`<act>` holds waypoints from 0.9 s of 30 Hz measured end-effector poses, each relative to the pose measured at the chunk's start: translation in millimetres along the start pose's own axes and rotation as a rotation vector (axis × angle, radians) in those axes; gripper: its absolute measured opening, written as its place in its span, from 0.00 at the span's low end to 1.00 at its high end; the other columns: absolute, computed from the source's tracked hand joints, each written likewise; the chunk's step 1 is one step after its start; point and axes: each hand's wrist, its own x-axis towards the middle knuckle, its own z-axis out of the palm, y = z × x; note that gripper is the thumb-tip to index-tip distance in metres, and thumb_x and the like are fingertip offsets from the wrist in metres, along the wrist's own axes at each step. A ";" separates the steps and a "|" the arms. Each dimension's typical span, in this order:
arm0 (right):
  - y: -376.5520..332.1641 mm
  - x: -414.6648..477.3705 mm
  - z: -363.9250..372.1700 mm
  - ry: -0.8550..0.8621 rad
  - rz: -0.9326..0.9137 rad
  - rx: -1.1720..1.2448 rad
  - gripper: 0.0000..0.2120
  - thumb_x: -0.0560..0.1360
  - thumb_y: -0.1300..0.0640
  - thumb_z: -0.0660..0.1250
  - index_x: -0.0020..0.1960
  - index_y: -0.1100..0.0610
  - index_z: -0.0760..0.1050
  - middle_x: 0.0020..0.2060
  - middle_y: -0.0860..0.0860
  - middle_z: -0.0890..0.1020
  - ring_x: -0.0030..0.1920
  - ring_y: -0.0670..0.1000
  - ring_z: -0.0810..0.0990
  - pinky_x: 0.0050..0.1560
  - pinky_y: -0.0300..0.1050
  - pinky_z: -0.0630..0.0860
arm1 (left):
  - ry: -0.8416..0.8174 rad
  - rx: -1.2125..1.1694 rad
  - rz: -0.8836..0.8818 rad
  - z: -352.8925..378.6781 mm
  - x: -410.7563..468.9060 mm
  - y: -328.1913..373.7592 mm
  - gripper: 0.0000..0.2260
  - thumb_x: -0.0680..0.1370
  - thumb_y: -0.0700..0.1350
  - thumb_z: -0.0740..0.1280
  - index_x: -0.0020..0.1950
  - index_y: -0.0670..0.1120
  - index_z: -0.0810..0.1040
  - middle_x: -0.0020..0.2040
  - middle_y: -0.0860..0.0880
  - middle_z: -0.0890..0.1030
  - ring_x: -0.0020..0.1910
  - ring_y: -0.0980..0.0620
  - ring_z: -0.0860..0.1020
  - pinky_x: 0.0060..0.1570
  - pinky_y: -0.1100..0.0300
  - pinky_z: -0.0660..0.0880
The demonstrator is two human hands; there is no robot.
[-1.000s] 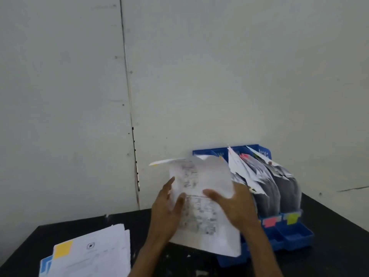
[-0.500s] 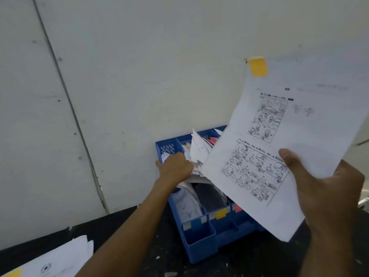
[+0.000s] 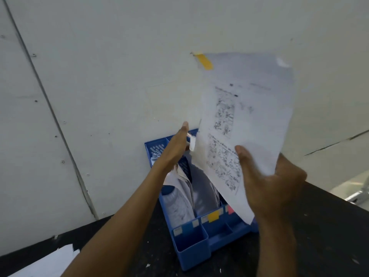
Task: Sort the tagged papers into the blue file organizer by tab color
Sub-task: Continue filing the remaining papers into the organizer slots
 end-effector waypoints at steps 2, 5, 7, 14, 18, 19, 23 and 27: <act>7.6 -5.2 14.7 -0.017 -0.046 -0.015 0.11 0.72 0.57 0.75 0.53 0.58 0.81 0.42 0.39 0.79 0.40 0.36 0.80 0.38 0.35 0.80 | -0.052 -0.080 -0.024 -1.9 7.1 3.8 0.33 0.77 0.71 0.45 0.75 0.54 0.63 0.67 0.47 0.75 0.64 0.48 0.73 0.66 0.51 0.65; 20.4 -17.1 36.6 -0.034 -0.114 -0.028 0.09 0.71 0.59 0.75 0.49 0.62 0.82 0.43 0.45 0.80 0.41 0.39 0.79 0.42 0.27 0.76 | -0.135 -0.203 -0.114 -5.4 24.6 -1.4 0.44 0.67 0.80 0.52 0.76 0.55 0.63 0.73 0.49 0.69 0.71 0.43 0.68 0.68 0.39 0.65; 30.6 -27.9 51.7 -0.050 -0.130 -0.074 0.07 0.71 0.60 0.74 0.47 0.63 0.82 0.42 0.49 0.83 0.42 0.42 0.80 0.43 0.20 0.70 | -0.125 -0.263 -0.126 -11.8 21.4 2.1 0.38 0.74 0.74 0.51 0.70 0.48 0.70 0.65 0.46 0.77 0.64 0.42 0.74 0.62 0.42 0.72; 81.3 -77.0 92.5 -0.453 0.085 -0.454 0.08 0.76 0.55 0.65 0.39 0.54 0.75 0.32 0.50 0.80 0.31 0.51 0.78 0.29 0.34 0.64 | -0.077 -0.113 -0.031 -19.0 17.2 -13.9 0.22 0.81 0.54 0.61 0.66 0.38 0.67 0.54 0.38 0.77 0.44 0.51 0.77 0.38 0.67 0.75; 82.3 -84.4 95.3 -0.789 0.273 -0.609 0.04 0.78 0.59 0.62 0.48 0.58 0.74 0.44 0.53 0.80 0.44 0.53 0.79 0.37 0.39 0.66 | -0.040 -0.318 -0.117 -19.2 20.7 -15.9 0.33 0.75 0.70 0.58 0.75 0.55 0.59 0.66 0.45 0.72 0.64 0.46 0.72 0.60 0.50 0.73; 82.1 -84.2 95.7 -0.821 0.301 -0.617 0.05 0.78 0.58 0.61 0.50 0.59 0.74 0.46 0.53 0.80 0.47 0.53 0.79 0.39 0.39 0.66 | -0.033 -0.328 -0.119 -19.5 21.4 -15.0 0.35 0.75 0.70 0.57 0.77 0.57 0.55 0.72 0.46 0.68 0.69 0.44 0.70 0.65 0.47 0.70; 77.1 -84.6 101.9 -0.583 0.278 -0.525 0.08 0.79 0.55 0.62 0.45 0.59 0.74 0.38 0.54 0.79 0.38 0.55 0.80 0.33 0.42 0.67 | 0.097 -0.227 -0.101 -19.2 19.5 -17.0 0.27 0.84 0.52 0.55 0.79 0.55 0.46 0.76 0.45 0.62 0.59 0.46 0.76 0.47 0.53 0.79; 81.4 -89.0 104.2 -0.587 0.332 -0.629 0.18 0.82 0.48 0.55 0.41 0.58 0.74 0.36 0.53 0.80 0.35 0.52 0.79 0.30 0.41 0.65 | 0.137 0.274 -0.052 -8.8 10.6 -20.4 0.27 0.83 0.42 0.52 0.80 0.45 0.45 0.78 0.42 0.57 0.72 0.42 0.64 0.68 0.51 0.65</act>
